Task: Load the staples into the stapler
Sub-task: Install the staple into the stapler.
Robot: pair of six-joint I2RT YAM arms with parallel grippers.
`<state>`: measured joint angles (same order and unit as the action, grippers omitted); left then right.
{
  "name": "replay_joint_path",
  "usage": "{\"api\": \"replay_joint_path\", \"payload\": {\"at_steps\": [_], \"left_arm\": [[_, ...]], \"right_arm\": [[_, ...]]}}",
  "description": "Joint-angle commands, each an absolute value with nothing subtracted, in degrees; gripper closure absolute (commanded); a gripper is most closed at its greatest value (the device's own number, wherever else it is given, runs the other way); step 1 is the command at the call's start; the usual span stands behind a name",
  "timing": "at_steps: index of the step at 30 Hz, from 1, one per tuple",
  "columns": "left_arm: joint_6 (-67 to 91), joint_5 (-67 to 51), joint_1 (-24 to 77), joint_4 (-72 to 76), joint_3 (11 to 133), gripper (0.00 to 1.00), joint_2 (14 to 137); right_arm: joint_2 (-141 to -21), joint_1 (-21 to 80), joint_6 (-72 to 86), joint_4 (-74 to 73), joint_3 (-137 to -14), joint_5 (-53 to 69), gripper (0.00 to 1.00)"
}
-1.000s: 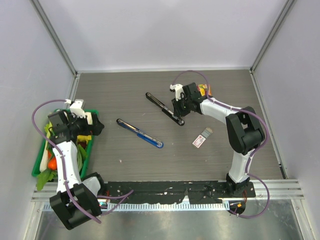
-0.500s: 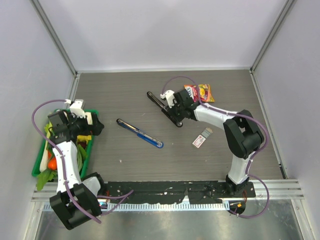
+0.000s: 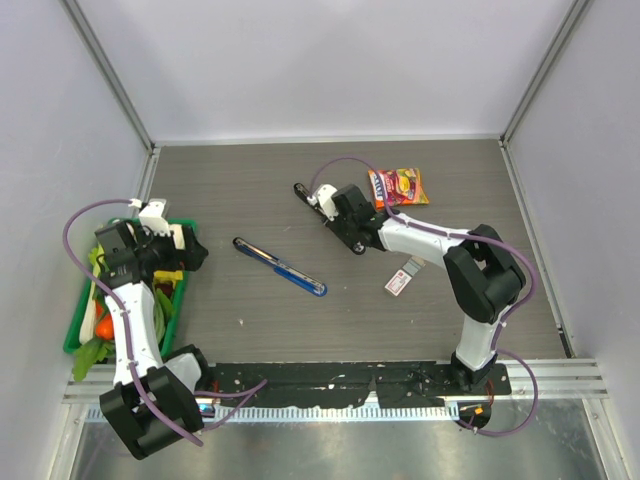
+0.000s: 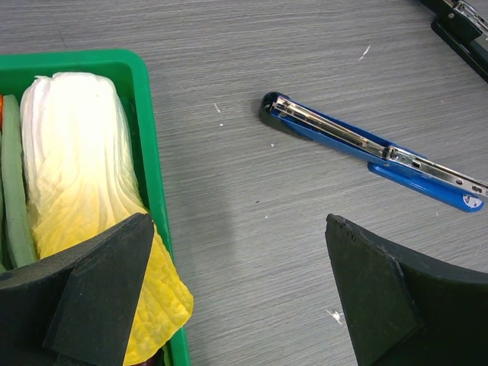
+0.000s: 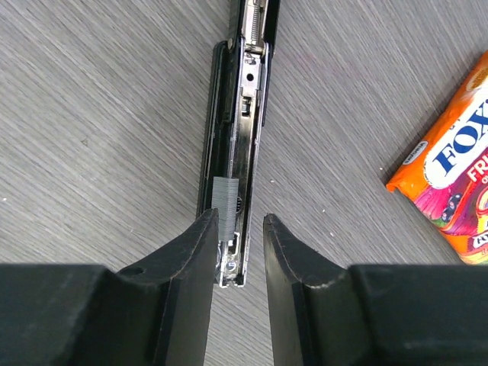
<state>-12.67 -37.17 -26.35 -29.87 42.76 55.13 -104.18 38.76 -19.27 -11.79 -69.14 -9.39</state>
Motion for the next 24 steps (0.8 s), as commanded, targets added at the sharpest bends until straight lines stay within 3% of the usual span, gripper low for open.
{"api": "replay_joint_path", "payload": {"at_steps": [1,24], "left_arm": [[-13.01,-38.58,-26.89,-29.62,42.89,0.0,54.67],[-13.1,-38.5,-26.9,-29.71,42.89,0.0,54.84]], "right_arm": [[-103.97,39.29,-20.21,-10.54,-69.61,-12.22,0.64],[-107.93,40.96,-20.39,-13.01,-70.93,-13.18,0.64]]}}
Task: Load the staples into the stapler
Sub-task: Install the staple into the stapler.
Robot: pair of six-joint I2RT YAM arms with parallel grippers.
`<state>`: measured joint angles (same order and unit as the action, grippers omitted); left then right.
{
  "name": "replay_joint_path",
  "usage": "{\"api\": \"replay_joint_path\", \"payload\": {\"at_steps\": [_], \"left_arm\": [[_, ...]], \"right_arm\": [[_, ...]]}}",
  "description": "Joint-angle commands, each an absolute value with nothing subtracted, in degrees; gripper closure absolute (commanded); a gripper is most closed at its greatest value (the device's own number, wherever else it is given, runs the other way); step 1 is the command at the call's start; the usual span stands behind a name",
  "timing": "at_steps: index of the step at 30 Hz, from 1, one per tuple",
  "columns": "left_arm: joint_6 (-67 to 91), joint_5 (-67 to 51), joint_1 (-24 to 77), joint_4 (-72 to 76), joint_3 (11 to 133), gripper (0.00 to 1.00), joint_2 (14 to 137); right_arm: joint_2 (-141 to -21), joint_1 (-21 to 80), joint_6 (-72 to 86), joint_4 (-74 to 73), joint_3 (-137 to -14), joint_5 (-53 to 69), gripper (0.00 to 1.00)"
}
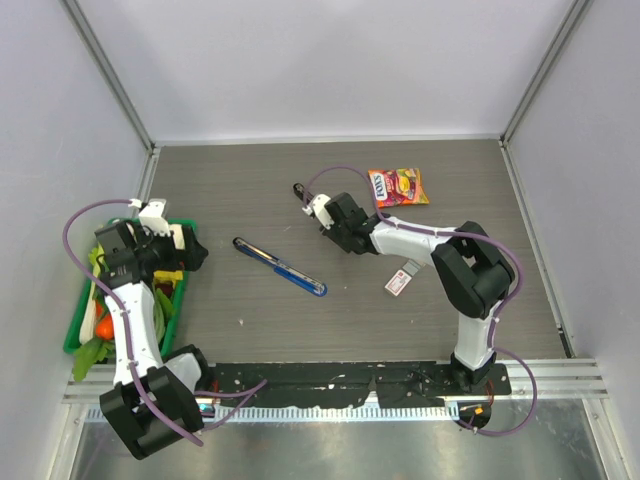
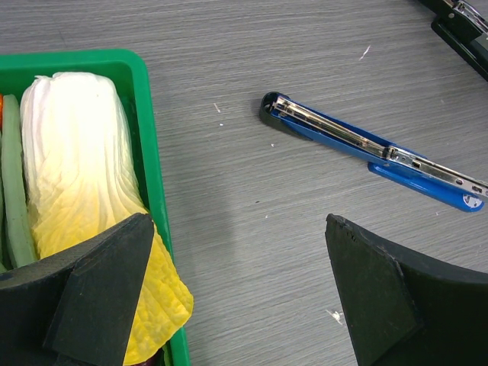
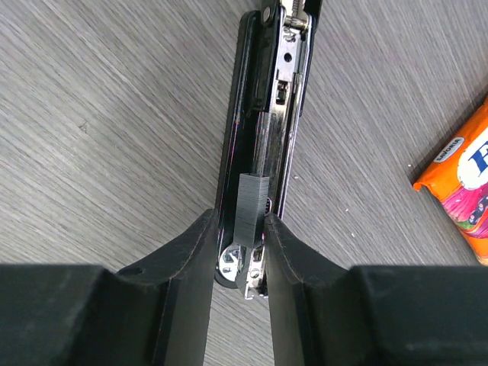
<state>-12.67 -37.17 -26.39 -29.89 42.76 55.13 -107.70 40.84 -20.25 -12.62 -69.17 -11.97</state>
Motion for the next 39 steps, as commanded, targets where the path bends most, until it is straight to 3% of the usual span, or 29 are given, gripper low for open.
{"api": "replay_joint_path", "payload": {"at_steps": [1,12,26,39], "left_arm": [[-13.1,-38.58,-26.89,-29.71,42.89,0.0,54.76],[-13.01,-38.58,-26.89,-29.62,42.89,0.0,54.93],[-13.09,-38.41,-26.9,-29.62,42.89,0.0,55.11],[-13.01,-38.5,-27.33,-29.71,42.98,0.0,55.19]], "right_arm": [[-107.93,41.04,-20.48,-13.01,-70.93,-13.18,0.64],[-106.96,41.92,-21.8,-10.46,-69.7,-16.17,0.76],[-104.59,42.72,-22.59,-9.23,-69.26,-17.23,0.76],[-101.51,34.81,-17.4,-23.81,-76.9,1.47,0.75]]}}
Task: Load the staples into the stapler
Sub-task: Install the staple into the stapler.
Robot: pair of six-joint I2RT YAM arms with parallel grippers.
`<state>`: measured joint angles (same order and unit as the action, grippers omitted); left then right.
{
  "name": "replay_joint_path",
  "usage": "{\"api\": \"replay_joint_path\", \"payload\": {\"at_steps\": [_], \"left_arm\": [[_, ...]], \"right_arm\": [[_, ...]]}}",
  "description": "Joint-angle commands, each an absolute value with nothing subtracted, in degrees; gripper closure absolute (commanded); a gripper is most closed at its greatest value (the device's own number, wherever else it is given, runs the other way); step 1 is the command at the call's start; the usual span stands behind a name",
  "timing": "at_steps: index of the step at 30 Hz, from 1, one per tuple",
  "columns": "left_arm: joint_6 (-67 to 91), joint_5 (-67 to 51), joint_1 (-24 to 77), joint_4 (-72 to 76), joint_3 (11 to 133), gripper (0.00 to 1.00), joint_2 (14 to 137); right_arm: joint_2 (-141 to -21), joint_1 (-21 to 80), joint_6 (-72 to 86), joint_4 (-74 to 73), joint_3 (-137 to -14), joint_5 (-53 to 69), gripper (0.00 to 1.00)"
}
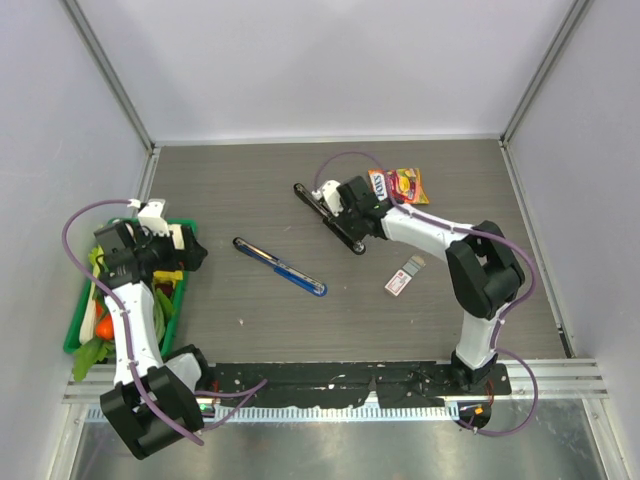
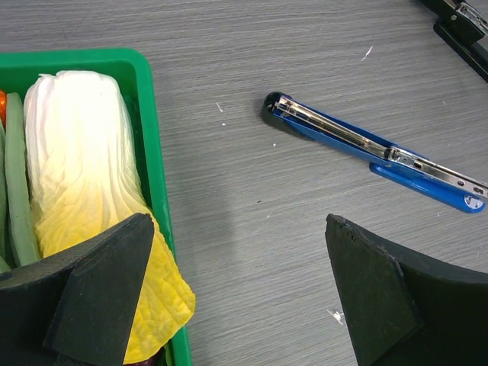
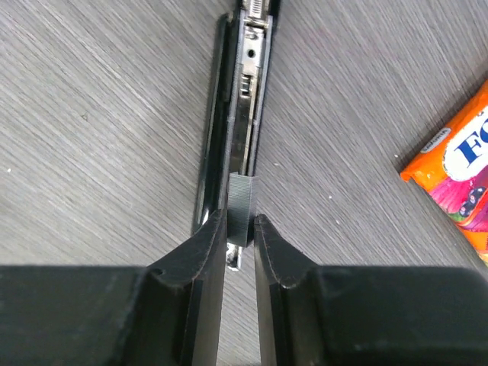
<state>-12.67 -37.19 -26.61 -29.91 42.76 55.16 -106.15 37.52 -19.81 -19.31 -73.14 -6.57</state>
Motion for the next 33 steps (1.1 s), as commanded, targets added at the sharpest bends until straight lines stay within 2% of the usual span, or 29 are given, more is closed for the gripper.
{"api": "replay_joint_path", "payload": {"at_steps": [1,14,33], "left_arm": [[-13.01,-38.58,-27.33,-29.71,42.89,0.0,55.2],[-13.1,-38.5,-27.42,-29.71,42.89,0.0,55.37],[-13.1,-38.5,-27.51,-29.71,42.89,0.0,55.2]], "right_arm": [[-101.25,34.02,-17.32,-24.34,-77.25,2.1,0.75],[-108.1,28.48,-14.59,-40.68,-85.6,15.73,0.75],[-111.27,23.29,-11.52,-45.26,-88.68,23.99,0.75]]}}
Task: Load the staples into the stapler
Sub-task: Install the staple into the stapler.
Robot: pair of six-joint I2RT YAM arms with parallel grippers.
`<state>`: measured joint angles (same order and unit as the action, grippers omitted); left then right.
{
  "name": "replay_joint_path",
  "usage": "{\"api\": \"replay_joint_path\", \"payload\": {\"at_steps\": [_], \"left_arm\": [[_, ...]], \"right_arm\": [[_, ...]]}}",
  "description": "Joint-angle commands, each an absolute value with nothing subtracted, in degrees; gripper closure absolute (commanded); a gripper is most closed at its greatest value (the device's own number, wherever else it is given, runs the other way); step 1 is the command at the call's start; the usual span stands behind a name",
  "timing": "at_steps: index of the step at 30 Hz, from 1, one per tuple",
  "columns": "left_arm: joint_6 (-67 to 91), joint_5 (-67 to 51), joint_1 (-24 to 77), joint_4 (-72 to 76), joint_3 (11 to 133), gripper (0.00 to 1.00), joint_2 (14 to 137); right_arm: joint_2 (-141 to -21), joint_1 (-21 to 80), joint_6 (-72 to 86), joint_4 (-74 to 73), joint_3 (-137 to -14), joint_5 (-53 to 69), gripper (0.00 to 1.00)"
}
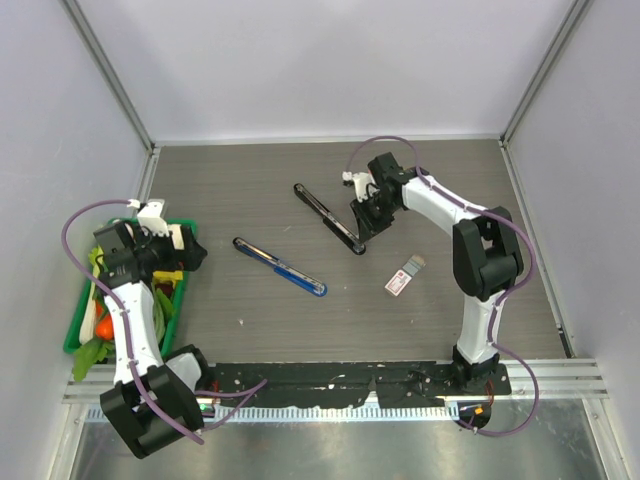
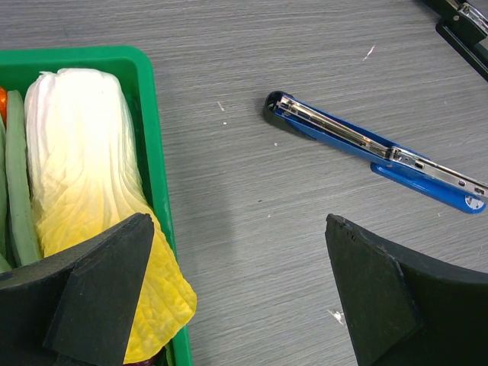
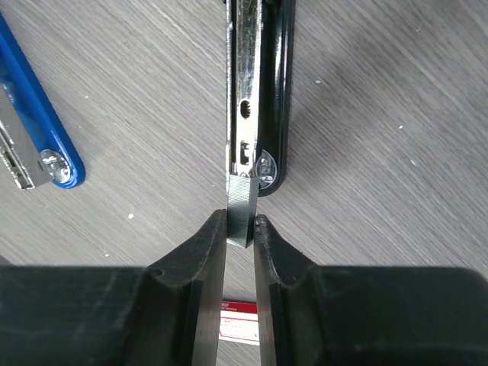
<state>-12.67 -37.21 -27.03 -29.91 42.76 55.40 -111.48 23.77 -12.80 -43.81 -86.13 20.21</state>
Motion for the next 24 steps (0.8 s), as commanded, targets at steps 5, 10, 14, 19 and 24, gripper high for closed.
{"api": "replay_joint_path", "payload": {"at_steps": [5,10,14,19,24], "left_arm": [[-13.1,-38.58,-27.51,-29.71,42.89,0.0,55.11],[-13.1,-38.58,-27.51,-29.62,42.89,0.0,55.2],[-13.1,-38.67,-27.51,-29.71,42.89,0.0,55.2],[-13.1,-38.76,-27.6,-29.71,42.89,0.0,55.11],[-13.1,-38.76,-27.68,-29.62,42.89,0.0,55.11]], "right_arm": [[-112.85,22.68,-10.55,-46.58,-89.47,27.15,0.75],[-114.08,21.89,-9.41,-47.29,-90.26,27.69,0.75],[-114.61,21.45,-8.97,-47.29,-90.26,27.43,0.75],[-114.26,20.92,-8.79,-47.02,-90.44,28.48,0.75],[-114.52,19.87,-8.44,-47.11,-90.61,32.41,0.75]]}}
